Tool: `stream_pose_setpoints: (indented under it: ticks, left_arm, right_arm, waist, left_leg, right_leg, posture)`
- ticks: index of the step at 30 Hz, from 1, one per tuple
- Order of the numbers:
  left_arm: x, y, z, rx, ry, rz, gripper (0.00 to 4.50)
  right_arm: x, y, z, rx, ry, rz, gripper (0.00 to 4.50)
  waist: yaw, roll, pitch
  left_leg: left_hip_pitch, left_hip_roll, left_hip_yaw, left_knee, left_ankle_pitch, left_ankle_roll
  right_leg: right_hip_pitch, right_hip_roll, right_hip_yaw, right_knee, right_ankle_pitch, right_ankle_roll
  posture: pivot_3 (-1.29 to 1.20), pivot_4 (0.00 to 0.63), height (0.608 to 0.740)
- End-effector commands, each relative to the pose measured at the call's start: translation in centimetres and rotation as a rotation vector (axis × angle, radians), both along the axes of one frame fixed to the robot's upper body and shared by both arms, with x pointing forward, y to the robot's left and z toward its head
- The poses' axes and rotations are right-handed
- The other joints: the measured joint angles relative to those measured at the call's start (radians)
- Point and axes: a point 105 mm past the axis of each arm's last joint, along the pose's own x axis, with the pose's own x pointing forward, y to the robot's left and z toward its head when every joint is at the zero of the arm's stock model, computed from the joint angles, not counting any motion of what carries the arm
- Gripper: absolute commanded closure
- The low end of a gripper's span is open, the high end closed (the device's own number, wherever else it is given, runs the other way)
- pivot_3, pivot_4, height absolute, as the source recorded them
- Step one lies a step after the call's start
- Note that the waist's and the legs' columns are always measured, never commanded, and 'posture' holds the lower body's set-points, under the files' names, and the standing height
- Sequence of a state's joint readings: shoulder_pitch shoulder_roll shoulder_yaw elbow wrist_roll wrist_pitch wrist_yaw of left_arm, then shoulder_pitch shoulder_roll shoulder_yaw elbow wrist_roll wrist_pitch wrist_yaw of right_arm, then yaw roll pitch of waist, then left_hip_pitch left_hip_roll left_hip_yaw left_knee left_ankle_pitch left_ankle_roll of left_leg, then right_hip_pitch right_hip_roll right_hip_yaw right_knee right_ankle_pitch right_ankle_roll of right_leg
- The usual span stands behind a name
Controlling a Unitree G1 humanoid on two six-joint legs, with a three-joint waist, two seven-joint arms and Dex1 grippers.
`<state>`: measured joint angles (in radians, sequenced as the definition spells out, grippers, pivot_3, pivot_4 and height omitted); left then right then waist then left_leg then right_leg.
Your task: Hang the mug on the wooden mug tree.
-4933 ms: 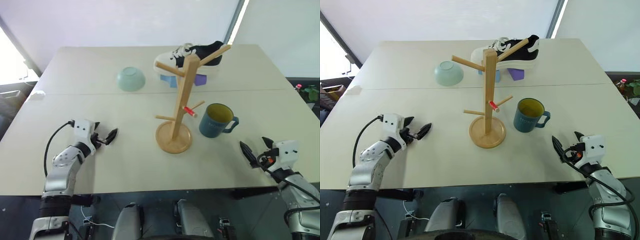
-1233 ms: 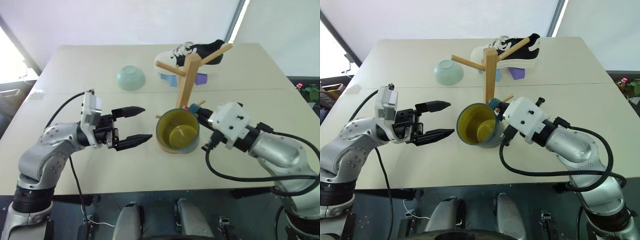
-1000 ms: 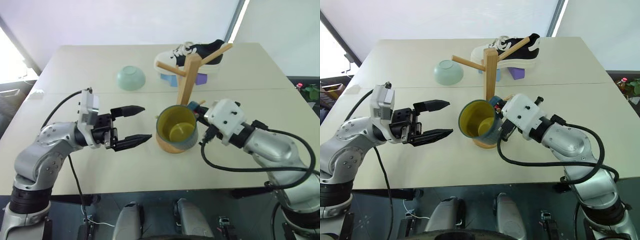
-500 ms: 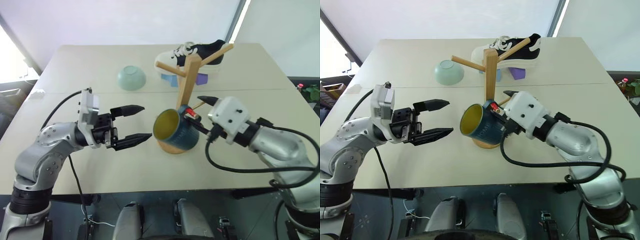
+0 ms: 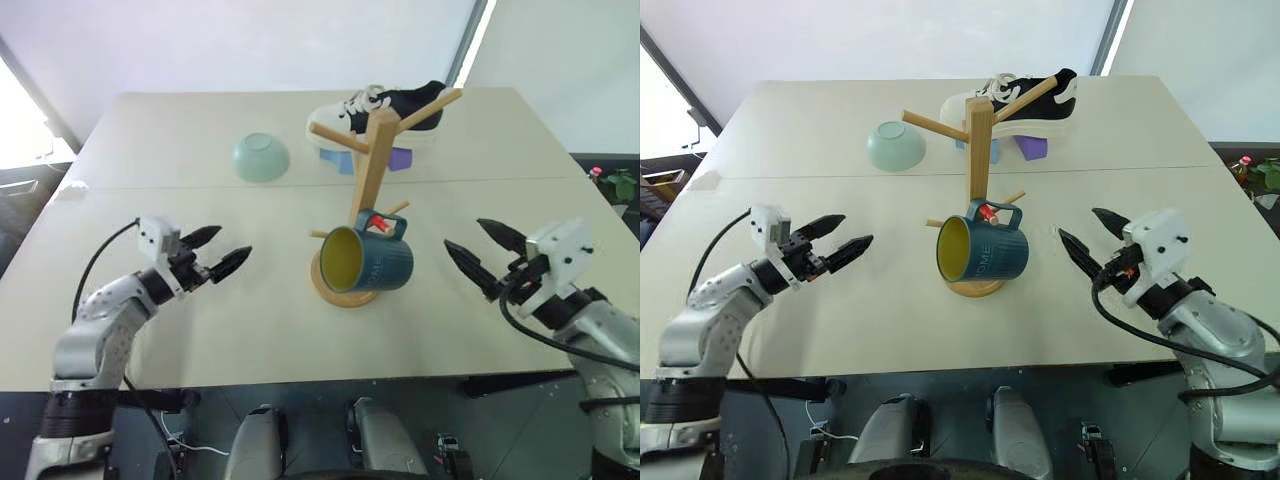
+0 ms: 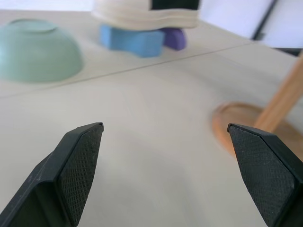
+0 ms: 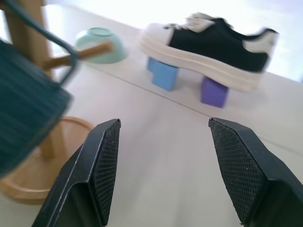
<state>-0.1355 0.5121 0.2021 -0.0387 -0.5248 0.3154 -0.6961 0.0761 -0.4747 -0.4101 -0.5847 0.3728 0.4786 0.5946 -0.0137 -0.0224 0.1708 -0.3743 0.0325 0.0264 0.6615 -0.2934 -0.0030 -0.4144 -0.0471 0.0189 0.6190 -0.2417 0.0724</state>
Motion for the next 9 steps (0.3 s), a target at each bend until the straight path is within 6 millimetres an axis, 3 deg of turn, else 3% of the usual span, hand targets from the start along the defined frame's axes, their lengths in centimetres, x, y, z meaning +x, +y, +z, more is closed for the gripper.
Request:
stream_pose_setpoints:
  ticks: [1, 9]
  left_arm:
    - [0.0, 1.9, -0.4, 0.018, -0.039, 0.13, 0.0]
    - [-0.6, 2.2, -1.1, -0.004, -0.055, 0.186, 0.0]
  right_arm:
    - [0.7, -0.5, -0.8, 0.023, -0.03, -0.026, 1.42]
    - [2.6, -0.5, -3.7, 0.08, -0.008, -0.032, 1.42]
  waist:
    - [0.0, 0.0, 0.0]
    - [0.003, 0.0, 0.0]
  left_leg:
    - [0.0, 0.0, 0.0, 0.0, 0.0, 0.0]
    - [0.0, 0.001, 0.0, 0.0, 0.0, 0.0]
  right_leg:
    - [0.0, 0.0, 0.0, 0.0, 0.0, 0.0]
    - [0.0, -0.001, 0.0, 0.001, 0.0, 0.0]
  posture:
    - [0.0, 0.15, 0.74]
    - [0.0, 0.15, 0.74]
